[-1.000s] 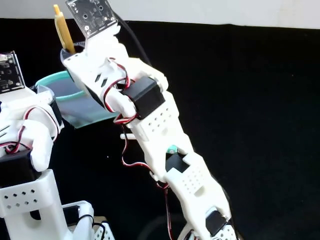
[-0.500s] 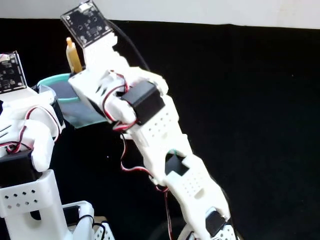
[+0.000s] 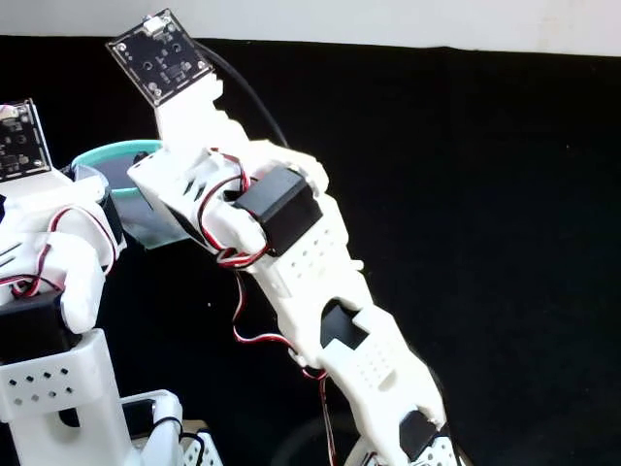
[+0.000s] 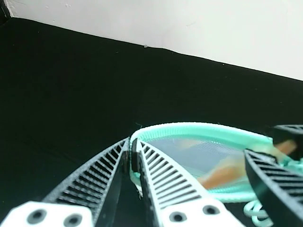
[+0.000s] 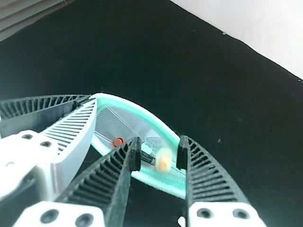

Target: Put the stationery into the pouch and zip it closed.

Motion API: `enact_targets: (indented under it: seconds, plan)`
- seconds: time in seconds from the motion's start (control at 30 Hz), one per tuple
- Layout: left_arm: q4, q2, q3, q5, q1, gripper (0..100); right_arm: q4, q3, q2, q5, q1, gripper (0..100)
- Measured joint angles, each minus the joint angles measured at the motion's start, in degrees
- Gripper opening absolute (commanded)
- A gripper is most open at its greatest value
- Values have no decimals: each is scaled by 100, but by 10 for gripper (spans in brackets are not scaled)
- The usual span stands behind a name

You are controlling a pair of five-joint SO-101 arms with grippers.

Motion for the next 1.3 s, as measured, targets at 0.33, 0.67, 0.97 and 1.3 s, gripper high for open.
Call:
enact_targets:
  seconds: [0.33,0.67,0.97,1.3]
  plan:
    - [0,0,0,0,0,6,0,0,-343,334,0,135]
    - [0,0,0,0,0,6,0,0,-1240,589,967,135]
    - [0,0,0,0,0,6,0,0,-1371,1266,1873,135]
    - [0,0,0,0,0,6,18,941,-1424,1547,2602,135]
